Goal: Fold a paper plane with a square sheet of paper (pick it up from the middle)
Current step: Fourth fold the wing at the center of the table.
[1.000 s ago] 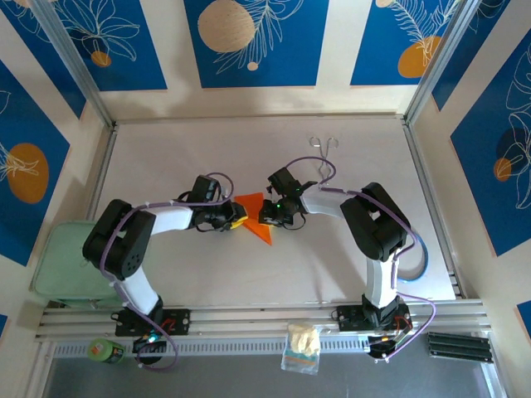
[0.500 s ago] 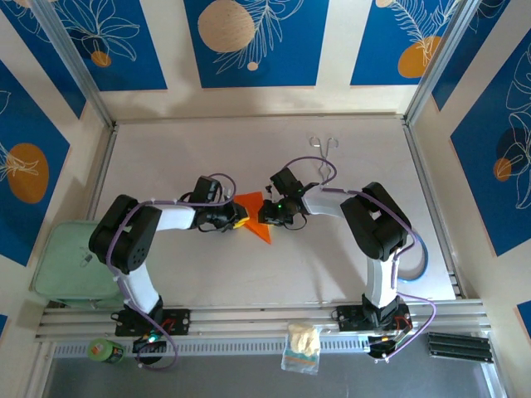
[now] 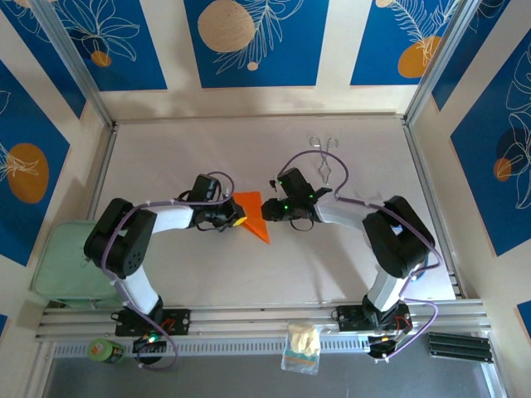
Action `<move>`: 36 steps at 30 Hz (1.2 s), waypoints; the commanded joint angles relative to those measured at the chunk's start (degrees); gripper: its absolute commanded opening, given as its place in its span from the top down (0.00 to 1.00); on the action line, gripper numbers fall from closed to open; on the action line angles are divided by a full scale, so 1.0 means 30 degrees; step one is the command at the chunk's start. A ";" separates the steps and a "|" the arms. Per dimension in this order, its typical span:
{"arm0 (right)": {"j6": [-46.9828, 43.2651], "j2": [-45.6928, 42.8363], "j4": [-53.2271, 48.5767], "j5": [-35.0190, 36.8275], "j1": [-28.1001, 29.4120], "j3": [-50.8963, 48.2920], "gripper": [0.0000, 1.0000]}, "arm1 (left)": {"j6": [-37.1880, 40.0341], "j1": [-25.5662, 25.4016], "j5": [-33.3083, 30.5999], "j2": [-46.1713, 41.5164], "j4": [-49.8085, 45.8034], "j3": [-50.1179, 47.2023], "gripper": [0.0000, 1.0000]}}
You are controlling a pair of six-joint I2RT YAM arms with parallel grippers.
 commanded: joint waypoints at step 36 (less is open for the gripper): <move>-0.4694 0.1715 0.2709 0.8857 0.5929 -0.0820 0.79 | -0.1280 -0.0260 -0.1649 -0.1521 -0.2447 0.1088 0.82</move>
